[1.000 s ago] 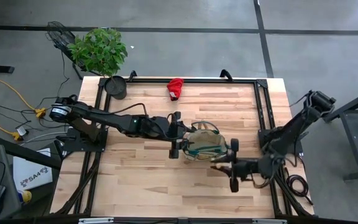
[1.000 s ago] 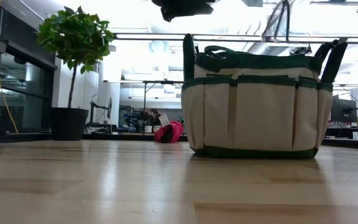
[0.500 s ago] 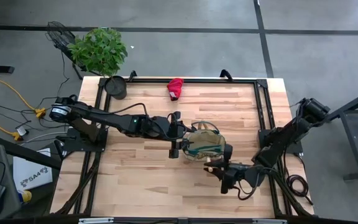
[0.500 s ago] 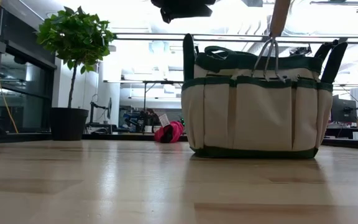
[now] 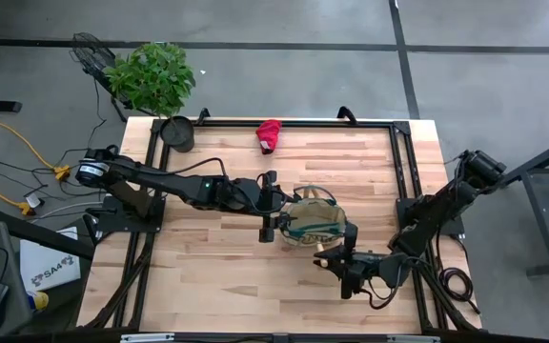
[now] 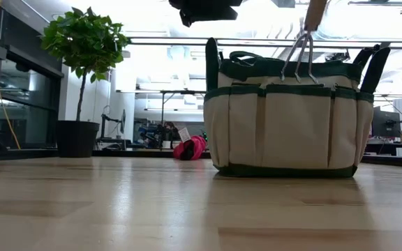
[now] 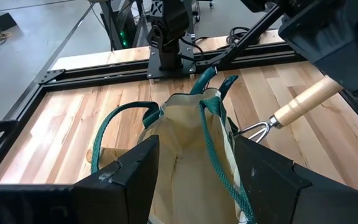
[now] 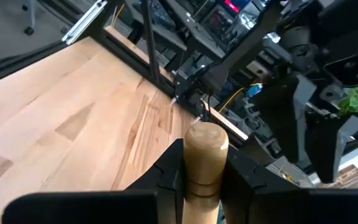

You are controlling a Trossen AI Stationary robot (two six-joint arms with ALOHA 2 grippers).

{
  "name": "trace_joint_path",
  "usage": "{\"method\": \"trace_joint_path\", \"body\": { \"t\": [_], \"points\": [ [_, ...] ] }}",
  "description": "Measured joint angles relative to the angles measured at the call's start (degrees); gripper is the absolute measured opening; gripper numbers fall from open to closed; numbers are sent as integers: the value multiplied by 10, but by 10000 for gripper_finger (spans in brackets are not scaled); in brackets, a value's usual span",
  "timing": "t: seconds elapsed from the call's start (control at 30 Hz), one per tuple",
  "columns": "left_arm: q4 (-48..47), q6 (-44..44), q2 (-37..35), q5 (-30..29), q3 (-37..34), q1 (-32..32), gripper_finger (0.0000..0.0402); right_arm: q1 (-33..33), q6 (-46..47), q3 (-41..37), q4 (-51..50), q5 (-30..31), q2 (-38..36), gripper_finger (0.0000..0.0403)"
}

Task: Pick & Place Garden tools in Gardening bag
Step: Put the hand rake into the gardening bag

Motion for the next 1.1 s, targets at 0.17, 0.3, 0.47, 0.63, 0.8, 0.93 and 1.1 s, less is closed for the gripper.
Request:
{"method": "trace_joint_path", "body": {
  "t": [0.17, 0.3, 0.47, 0.63, 0.8, 0.93, 1.1],
  "points": [
    [0, -4, 0, 0, 0, 0, 207, 0, 0, 0, -12, -1, 1, 56],
    [0, -4, 0, 0, 0, 0, 207, 0, -11, 0, -12, -6, 1, 56],
    [0, -4, 0, 1, 0, 0, 207, -7, -23, 0, -12, -21, 1, 56],
    [0, -8, 0, 2, 0, 0, 207, -12, -24, 0, -17, -29, 1, 56],
    [0, -8, 0, 2, 0, 0, 207, -14, 0, 0, -48, -29, 1, 56],
    [0, -8, 0, 2, 1, 0, 207, -15, 35, 0, -68, -29, 1, 56],
    [0, -8, 0, 1, 1, 0, 207, -17, 58, 0, -60, -29, 1, 56]
  ]
}}
